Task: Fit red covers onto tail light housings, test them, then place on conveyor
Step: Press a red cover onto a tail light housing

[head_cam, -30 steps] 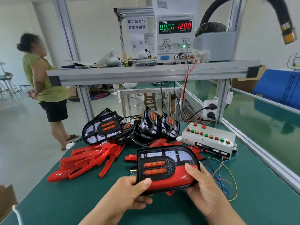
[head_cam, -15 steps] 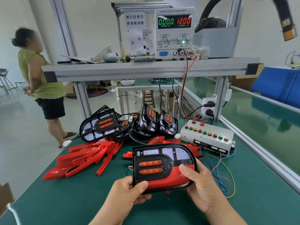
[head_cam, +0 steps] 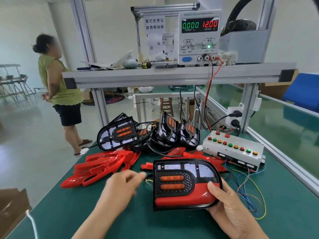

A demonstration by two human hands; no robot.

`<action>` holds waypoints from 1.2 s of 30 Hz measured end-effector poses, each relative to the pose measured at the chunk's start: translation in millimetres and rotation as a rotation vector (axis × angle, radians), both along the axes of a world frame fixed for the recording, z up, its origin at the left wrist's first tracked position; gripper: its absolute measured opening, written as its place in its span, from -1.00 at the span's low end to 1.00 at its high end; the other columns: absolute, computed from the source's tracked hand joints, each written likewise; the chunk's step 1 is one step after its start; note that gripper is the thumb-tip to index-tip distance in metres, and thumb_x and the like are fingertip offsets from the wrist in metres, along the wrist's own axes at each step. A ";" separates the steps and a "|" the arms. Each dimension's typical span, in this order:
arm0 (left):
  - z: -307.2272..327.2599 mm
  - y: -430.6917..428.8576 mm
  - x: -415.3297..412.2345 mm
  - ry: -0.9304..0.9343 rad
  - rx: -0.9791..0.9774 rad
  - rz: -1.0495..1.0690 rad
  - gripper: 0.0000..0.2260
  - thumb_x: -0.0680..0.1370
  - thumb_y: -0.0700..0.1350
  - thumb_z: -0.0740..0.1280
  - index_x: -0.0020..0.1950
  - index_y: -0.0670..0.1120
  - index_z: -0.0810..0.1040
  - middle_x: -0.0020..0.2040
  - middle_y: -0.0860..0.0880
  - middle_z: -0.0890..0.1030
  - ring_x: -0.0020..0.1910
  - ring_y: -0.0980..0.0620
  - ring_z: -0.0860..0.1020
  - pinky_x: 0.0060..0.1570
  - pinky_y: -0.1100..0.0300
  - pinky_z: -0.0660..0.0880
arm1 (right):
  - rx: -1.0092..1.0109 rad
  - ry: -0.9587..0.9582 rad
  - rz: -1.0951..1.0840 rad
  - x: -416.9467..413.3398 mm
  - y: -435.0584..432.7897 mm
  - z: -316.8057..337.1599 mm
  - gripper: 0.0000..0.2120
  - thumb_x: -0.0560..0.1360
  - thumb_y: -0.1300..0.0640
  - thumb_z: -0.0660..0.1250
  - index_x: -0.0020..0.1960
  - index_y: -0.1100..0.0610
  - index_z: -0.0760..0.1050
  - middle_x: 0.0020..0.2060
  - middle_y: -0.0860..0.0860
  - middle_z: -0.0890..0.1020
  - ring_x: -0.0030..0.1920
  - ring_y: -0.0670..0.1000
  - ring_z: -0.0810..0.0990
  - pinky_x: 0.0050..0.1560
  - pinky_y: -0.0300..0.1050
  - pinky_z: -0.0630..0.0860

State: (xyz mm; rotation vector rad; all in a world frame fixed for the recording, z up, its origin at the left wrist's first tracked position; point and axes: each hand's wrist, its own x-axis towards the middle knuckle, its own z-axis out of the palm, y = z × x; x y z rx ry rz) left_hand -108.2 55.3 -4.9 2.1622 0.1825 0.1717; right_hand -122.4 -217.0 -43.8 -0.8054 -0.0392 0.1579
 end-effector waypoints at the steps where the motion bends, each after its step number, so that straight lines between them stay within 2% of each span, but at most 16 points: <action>1: 2.0 5.0 2.6 -0.069 0.044 0.089 -0.81 0.52 0.17 0.39 -0.26 0.16 0.63 -0.31 0.15 0.65 -0.38 0.16 0.60 -0.35 0.21 0.46 | 0.008 -0.003 0.010 -0.4 -0.4 0.4 -0.52 0.36 0.32 0.38 0.29 0.26 0.53 0.17 0.32 0.62 -0.01 0.23 0.69 0.00 0.21 0.64; 4: 2.5 7.9 4.0 -0.135 -0.002 0.133 -0.88 0.54 0.13 0.36 -0.20 0.31 0.59 -0.25 0.20 0.64 -0.27 0.09 0.62 -0.30 0.18 0.48 | 0.011 -0.018 0.036 -1.1 -0.8 2.1 -0.50 0.35 0.34 0.35 0.29 0.23 0.55 0.20 0.35 0.59 0.01 0.26 0.66 0.05 0.26 0.58; 6: -2.9 -2.0 -0.5 -0.122 -0.006 0.070 -0.87 0.55 0.11 0.35 -0.15 0.36 0.58 -0.21 0.23 0.65 -0.25 0.16 0.61 -0.28 0.22 0.47 | 0.022 -0.013 0.037 -0.7 0.4 3.2 -0.50 0.33 0.32 0.36 0.28 0.24 0.55 0.19 0.34 0.60 -0.02 0.24 0.66 -0.02 0.23 0.61; 10: -19.3 -26.7 -14.1 -0.125 -0.066 -0.017 -0.90 0.54 0.07 0.37 -0.16 0.23 0.63 -0.13 0.35 0.62 -0.16 0.40 0.54 -0.20 0.40 0.38 | 0.033 0.000 -0.002 0.0 2.5 3.9 -0.59 0.39 0.29 0.35 0.23 0.33 0.55 0.11 0.33 0.64 -0.07 0.18 0.69 -0.15 0.10 0.65; 12: -25.2 -35.7 -19.0 -0.119 -0.090 -0.022 -0.97 0.52 0.07 0.41 -0.11 0.22 0.61 -0.09 0.31 0.64 -0.10 0.41 0.54 -0.16 0.48 0.37 | 0.018 0.000 -0.039 -0.2 2.3 3.5 -0.61 0.38 0.30 0.35 0.20 0.35 0.54 0.06 0.33 0.65 -0.11 0.17 0.70 -0.16 0.09 0.66; 16: -28.9 -41.2 -20.8 -0.086 -0.081 -0.028 -0.94 0.49 0.11 0.43 -0.10 0.25 0.57 -0.11 0.16 0.67 -0.12 0.40 0.54 -0.16 0.44 0.37 | -0.010 -0.012 -0.059 -1.8 1.3 4.1 -0.70 0.37 0.34 0.36 0.10 0.33 0.61 0.01 0.30 0.67 -0.14 0.17 0.70 -0.18 0.07 0.65; 19: -26.3 -28.7 -10.4 -0.175 -0.025 0.044 -0.92 0.50 0.05 0.45 -0.05 0.18 0.59 -0.09 0.15 0.64 -0.08 0.32 0.55 -0.14 0.46 0.35 | -0.019 -0.025 -0.043 -3.2 2.7 4.7 -0.72 0.38 0.35 0.37 0.09 0.28 0.64 0.03 0.31 0.66 -0.12 0.18 0.69 -0.15 0.09 0.66; 21: -23.1 -15.7 0.0 -0.253 0.029 0.108 -0.88 0.51 -0.01 0.45 0.04 0.08 0.61 -0.06 0.14 0.60 -0.05 0.24 0.55 -0.08 0.41 0.36 | -0.020 -0.031 -0.044 -3.6 3.6 5.2 -0.72 0.37 0.35 0.38 0.07 0.26 0.65 0.03 0.31 0.67 -0.12 0.18 0.70 -0.14 0.08 0.66; 24: -20.5 3.1 14.2 -0.274 0.196 0.183 -0.76 0.52 -0.06 0.45 0.16 -0.07 0.62 0.09 0.02 0.57 0.11 -0.01 0.53 0.16 0.11 0.40 | -0.011 -0.034 -0.042 -3.3 3.3 5.2 -0.72 0.38 0.36 0.37 0.08 0.25 0.65 0.03 0.30 0.67 -0.10 0.19 0.70 -0.13 0.10 0.65; 28: -23.3 27.7 29.4 -0.228 0.456 0.314 -0.63 0.50 -0.08 0.46 0.29 -0.09 0.56 0.28 -0.09 0.52 0.31 -0.19 0.38 0.29 -0.12 0.31 | -0.018 -0.041 -0.011 -3.2 2.1 4.5 -0.70 0.37 0.34 0.36 0.09 0.20 0.67 0.02 0.28 0.67 -0.11 0.17 0.70 -0.15 0.10 0.65; 32: -27.0 41.2 39.5 -0.141 0.529 0.337 -0.60 0.52 -0.02 0.43 0.34 -0.06 0.53 0.34 -0.06 0.50 0.36 -0.15 0.34 0.31 -0.11 0.27 | -0.033 -0.023 0.008 -1.6 0.9 1.5 -0.65 0.36 0.31 0.35 0.13 0.18 0.66 0.03 0.28 0.67 -0.12 0.16 0.68 -0.14 0.10 0.65; 36: -31.6 45.3 49.0 -0.123 0.558 0.311 -0.63 0.53 0.01 0.42 0.32 -0.04 0.56 0.28 -0.01 0.53 0.31 -0.09 0.35 0.26 -0.02 0.26 | -0.067 -0.003 0.011 0.0 1.1 -1.3 -0.60 0.34 0.31 0.33 0.17 0.17 0.63 0.02 0.29 0.66 -0.14 0.17 0.65 -0.13 0.08 0.64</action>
